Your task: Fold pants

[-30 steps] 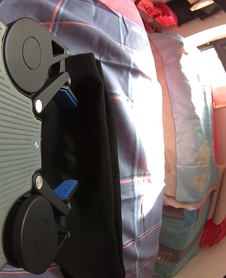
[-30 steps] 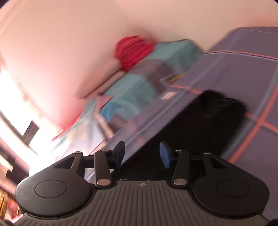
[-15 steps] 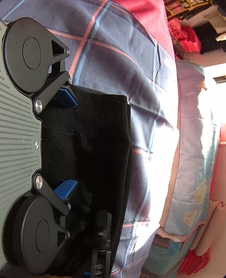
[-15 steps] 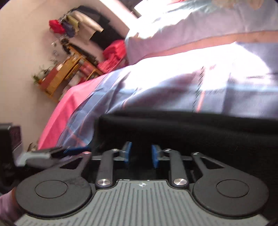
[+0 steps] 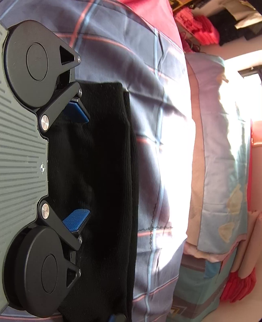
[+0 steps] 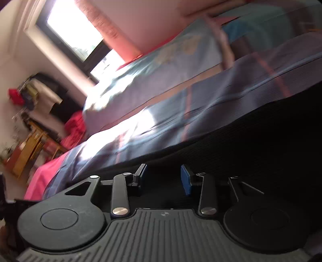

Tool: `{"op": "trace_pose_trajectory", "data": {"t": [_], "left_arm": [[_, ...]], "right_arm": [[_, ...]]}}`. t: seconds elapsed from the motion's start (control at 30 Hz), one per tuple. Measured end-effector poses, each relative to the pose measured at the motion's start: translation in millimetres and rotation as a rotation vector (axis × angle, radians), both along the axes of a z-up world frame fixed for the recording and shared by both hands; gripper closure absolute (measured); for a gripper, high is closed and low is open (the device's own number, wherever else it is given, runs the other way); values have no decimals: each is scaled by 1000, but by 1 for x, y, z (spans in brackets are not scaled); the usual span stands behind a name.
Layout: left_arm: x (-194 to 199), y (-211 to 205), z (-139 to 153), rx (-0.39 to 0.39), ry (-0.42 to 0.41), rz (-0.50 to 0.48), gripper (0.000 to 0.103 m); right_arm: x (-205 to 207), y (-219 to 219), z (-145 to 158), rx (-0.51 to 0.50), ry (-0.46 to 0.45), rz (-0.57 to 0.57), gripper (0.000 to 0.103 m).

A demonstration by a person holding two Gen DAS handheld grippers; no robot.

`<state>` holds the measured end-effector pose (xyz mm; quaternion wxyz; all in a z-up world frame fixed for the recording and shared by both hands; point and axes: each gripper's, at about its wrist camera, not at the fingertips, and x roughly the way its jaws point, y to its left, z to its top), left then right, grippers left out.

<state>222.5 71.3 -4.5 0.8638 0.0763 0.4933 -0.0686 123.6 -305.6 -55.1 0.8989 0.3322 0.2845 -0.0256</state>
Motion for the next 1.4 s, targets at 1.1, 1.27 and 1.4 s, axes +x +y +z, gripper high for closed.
{"op": "trace_pose_trajectory", "data": {"t": [1.1,1.27,1.4], "left_arm": [[19,-29,-21,163,74,59,0],[19,-27,-22,151,76,67,0],[19,-31,-21,172,77,65,0]], "right_arm": [[-79,-214,-22,371,50,-399,17],[-69,-219,-24,271,-67,-379,11],[-68,-208,-24,172,-83,-408,18]]}}
